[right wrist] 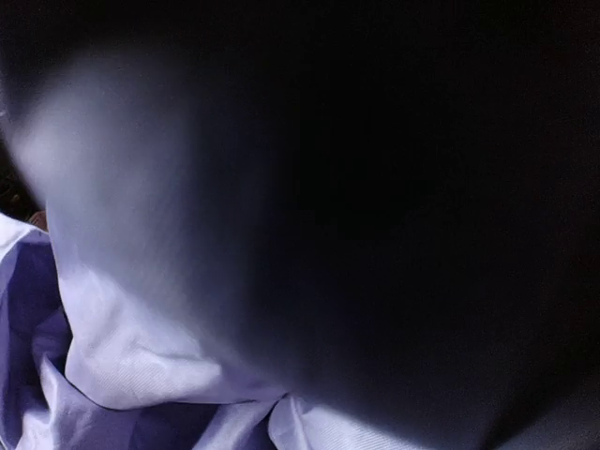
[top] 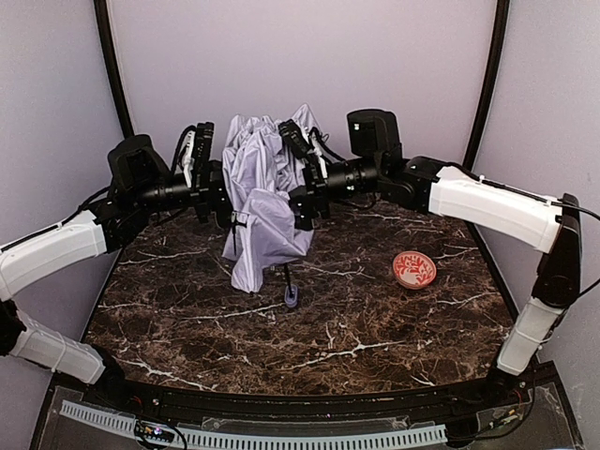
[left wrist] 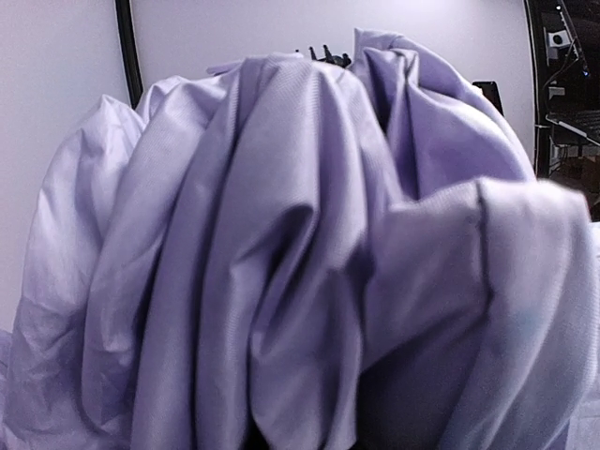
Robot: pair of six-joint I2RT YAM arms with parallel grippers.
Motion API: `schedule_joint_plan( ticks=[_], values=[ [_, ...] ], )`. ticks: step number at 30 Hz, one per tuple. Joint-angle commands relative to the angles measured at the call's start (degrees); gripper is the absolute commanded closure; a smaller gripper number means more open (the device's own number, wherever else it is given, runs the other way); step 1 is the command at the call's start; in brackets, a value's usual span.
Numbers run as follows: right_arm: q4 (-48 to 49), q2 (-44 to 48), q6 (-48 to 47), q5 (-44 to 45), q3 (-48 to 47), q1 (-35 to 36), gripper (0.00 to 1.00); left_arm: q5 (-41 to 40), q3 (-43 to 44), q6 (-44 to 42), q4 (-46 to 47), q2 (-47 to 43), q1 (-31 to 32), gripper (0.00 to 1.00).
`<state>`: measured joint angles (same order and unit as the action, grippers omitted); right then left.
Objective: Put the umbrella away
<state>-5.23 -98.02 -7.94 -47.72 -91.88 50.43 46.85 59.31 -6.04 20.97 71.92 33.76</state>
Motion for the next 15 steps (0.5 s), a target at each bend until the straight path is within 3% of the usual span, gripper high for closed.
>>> schedule_joint_plan(
  ticks=[1,4,8,14,15],
  values=[
    [15.3,-2.1,8.9,3.8,-8.5,2.8,0.09,1.1,2.4,-2.1,-7.3,1.9,3.3,1.00],
    [12.2,-6.0,9.8,4.0,-13.2,4.2,0.14,1.8,5.0,-3.6,-10.8,4.3,4.6,1.00],
    [16.9,-4.4,13.6,4.3,-11.4,4.5,0.21,4.5,6.3,-2.4,-12.0,6.8,4.7,1.00],
    [19.1,3.8,12.5,16.1,0.3,4.3,0.54,0.2,2.8,1.0,-7.2,5.2,4.6,1.00],
    [19.0,4.9,12.4,18.0,2.0,4.2,0.59,-1.5,2.5,1.9,-6.8,5.0,4.5,0.96]
  ],
)
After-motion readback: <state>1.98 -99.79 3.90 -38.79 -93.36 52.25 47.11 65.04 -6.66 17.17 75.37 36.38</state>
